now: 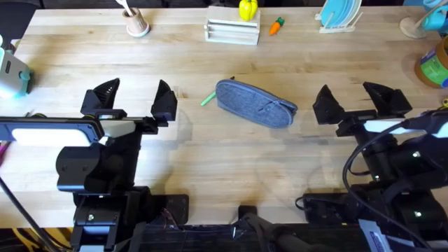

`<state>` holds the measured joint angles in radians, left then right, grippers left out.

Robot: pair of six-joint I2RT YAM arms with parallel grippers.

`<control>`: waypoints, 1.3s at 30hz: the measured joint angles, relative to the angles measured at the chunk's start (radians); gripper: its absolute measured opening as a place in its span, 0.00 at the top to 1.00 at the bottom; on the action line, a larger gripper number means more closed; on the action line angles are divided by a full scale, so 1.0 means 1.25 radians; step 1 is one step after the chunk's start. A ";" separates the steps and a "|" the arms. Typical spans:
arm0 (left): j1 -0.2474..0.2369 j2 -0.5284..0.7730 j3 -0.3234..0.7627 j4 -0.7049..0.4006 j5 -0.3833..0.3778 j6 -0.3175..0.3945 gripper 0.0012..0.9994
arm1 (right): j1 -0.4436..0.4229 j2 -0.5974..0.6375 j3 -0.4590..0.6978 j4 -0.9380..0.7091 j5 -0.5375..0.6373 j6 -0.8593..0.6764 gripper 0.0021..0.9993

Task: Unzip the bag, pick up the pens from the table one at a time and place them inside, then zip the bag closed.

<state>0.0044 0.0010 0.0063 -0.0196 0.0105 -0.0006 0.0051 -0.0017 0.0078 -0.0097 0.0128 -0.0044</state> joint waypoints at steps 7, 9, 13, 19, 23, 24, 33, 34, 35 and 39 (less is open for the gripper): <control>0.000 0.000 0.000 0.000 0.000 0.000 0.01 | 0.000 0.000 0.000 -0.003 0.000 0.000 0.00; 0.000 0.000 0.000 0.000 0.000 0.000 0.01 | 0.000 0.000 0.000 -0.004 0.000 0.000 0.00; 0.000 0.000 0.000 0.000 0.000 0.000 0.01 | 0.000 0.000 0.000 -0.004 0.000 0.000 0.00; 0.000 0.000 0.000 0.000 0.000 0.000 0.01 | 0.000 0.000 0.000 -0.004 0.000 0.000 0.00; 0.000 0.000 0.000 0.000 0.002 0.000 0.01 | 0.000 0.000 0.002 -0.009 -0.005 -0.001 0.00; 0.000 0.000 0.001 -0.002 0.004 0.000 0.01 | 0.000 0.000 0.006 -0.017 -0.006 -0.001 0.00; 0.000 0.040 0.164 -0.166 0.018 0.009 0.01 | 0.000 0.062 0.170 -0.229 -0.023 0.000 0.00; 0.000 0.052 0.192 -0.178 0.018 0.016 0.01 | 0.000 0.075 0.196 -0.237 -0.023 0.000 0.00; 0.000 0.069 0.225 -0.194 0.018 0.026 0.01 | 0.000 0.092 0.229 -0.246 -0.024 0.000 0.00; 0.000 0.155 0.362 -0.282 0.025 0.072 0.01 | 0.000 0.178 0.373 -0.338 -0.034 0.000 0.00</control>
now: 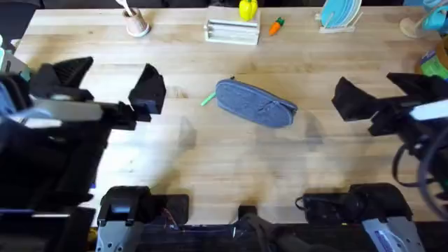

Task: Unzip the bag, pick up the pens from the table one at a time and place them inside, then zip the bag closed.

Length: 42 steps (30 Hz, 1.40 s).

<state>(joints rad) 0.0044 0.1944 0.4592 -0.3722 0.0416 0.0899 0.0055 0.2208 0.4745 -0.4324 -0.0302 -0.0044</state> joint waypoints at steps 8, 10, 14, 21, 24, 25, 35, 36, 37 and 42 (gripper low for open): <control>0.000 0.201 0.267 -0.187 0.060 0.094 0.01 | 0.000 0.215 0.277 -0.253 -0.044 0.000 0.00; 0.000 0.244 0.324 -0.219 0.087 0.121 0.01 | 0.000 0.262 0.339 -0.304 -0.050 0.000 0.00; 0.000 0.311 0.409 -0.245 0.143 0.164 0.01 | 0.000 0.334 0.440 -0.378 -0.054 0.000 0.00; 0.000 0.352 0.452 -0.258 0.198 0.204 0.01 | 0.000 0.366 0.501 -0.415 -0.055 0.000 0.00; 0.000 0.352 0.453 -0.288 0.235 0.252 0.01 | 0.000 0.366 0.503 -0.438 -0.055 0.000 0.00; 0.000 0.352 0.453 -0.304 0.257 0.282 0.01 | 0.000 0.366 0.503 -0.448 -0.055 0.000 0.00; 0.000 0.352 0.453 -0.430 0.399 0.729 0.01 | 0.000 0.366 0.503 -0.470 -0.055 0.010 0.00; 0.000 0.352 0.453 -0.430 0.404 0.761 0.01 | 0.000 0.366 0.503 -0.476 -0.055 0.019 0.00; 0.000 0.352 0.453 -0.432 0.408 0.783 0.01 | 0.000 0.366 0.503 -0.481 -0.055 0.029 0.00; 0.000 0.353 0.454 -0.466 0.427 0.850 0.01 | 0.000 0.366 0.503 -0.506 -0.055 0.066 0.00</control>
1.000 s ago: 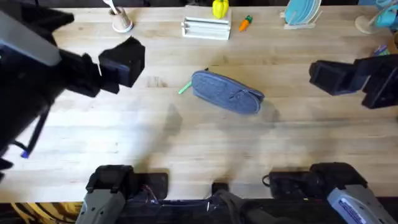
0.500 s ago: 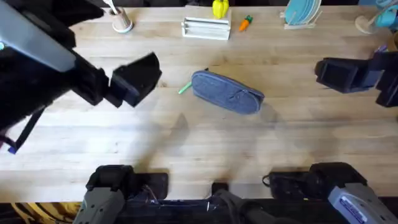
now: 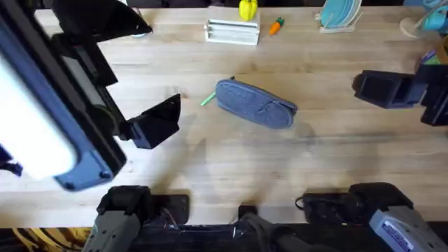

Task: Unzip the bag, pick up the pens from the table one at a time and place them inside, then zip the bag closed.

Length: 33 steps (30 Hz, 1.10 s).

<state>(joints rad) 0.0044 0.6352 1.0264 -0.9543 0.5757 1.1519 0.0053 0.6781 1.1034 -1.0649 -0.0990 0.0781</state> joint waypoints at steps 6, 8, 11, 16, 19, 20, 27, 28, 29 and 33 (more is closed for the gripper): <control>0.000 0.088 0.004 0.004 0.031 0.015 0.01 | 0.000 0.000 0.000 -0.011 0.000 0.013 0.00; 0.000 0.154 0.004 0.022 0.054 0.016 0.01 | 0.000 0.000 0.000 -0.011 0.000 0.016 0.00; 0.000 0.267 0.004 0.058 0.105 0.018 0.01 | 0.000 0.000 0.000 -0.011 0.000 0.016 0.00; 0.000 0.437 0.004 0.100 0.199 0.040 0.01 | 0.000 0.000 0.000 -0.011 0.000 0.019 0.00; 0.000 0.519 0.004 0.107 0.244 0.053 0.01 | 0.000 0.000 0.000 -0.011 0.000 0.019 0.00; 0.000 0.544 0.004 0.109 0.257 0.058 0.01 | 0.000 0.000 0.000 -0.011 0.000 0.019 0.00; 0.000 0.697 0.004 0.144 0.329 0.076 0.01 | 0.000 0.000 0.000 -0.011 0.000 0.019 0.00; 0.000 0.713 0.004 0.149 0.340 0.077 0.01 | 0.000 0.000 0.000 -0.011 0.000 0.019 0.00; 0.000 0.730 0.004 0.153 0.349 0.078 0.01 | 0.000 0.000 0.000 -0.011 0.000 0.019 0.00; -0.002 0.790 0.004 0.182 0.382 0.078 0.01 | 0.000 0.000 0.000 -0.011 0.000 0.019 0.00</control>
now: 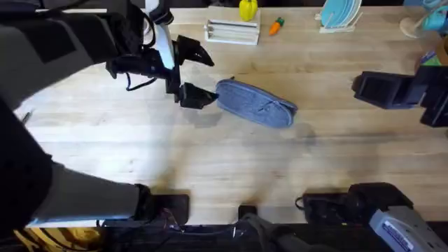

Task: Unzip the bag, pick up the pens from the table one at a time and place them inside, then zip the bag closed.

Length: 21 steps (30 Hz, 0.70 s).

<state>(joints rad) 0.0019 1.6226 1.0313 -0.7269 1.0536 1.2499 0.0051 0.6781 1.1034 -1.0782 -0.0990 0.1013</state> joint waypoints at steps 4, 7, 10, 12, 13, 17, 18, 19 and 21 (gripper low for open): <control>-0.020 0.049 0.000 0.036 0.011 0.000 0.01 | 0.000 0.000 0.000 0.000 0.000 0.000 0.00; -0.046 0.075 0.000 0.068 0.019 0.000 0.01 | 0.000 0.000 0.000 0.000 0.000 0.000 0.00; -0.074 0.096 0.000 0.103 0.021 -0.003 0.01 | 0.000 0.000 0.000 0.000 0.000 0.000 0.00; -0.087 0.110 0.000 0.117 0.022 -0.012 0.01 | 0.000 0.000 0.000 0.000 0.000 0.000 0.00; -0.091 0.117 0.000 0.121 0.022 -0.017 0.01 | 0.000 0.000 0.000 0.000 0.000 0.000 0.00; -0.091 0.131 0.000 0.121 0.021 -0.026 0.01 | 0.000 0.000 0.000 0.000 0.000 0.000 0.00; -0.090 0.132 0.000 0.121 0.022 -0.027 0.01 | 0.000 0.000 0.000 0.000 0.000 0.000 0.00; -0.089 0.131 0.000 0.121 0.022 -0.028 0.01 | 0.000 0.000 0.000 0.000 0.000 0.000 0.00; -0.088 0.131 0.000 0.121 0.022 -0.029 0.01 | 0.000 0.000 0.000 0.000 0.000 0.000 0.00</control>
<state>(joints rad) -0.1078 1.7866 1.0313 -0.5758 1.0805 1.2140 0.0055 0.6781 1.1034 -1.0782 -0.0990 0.1017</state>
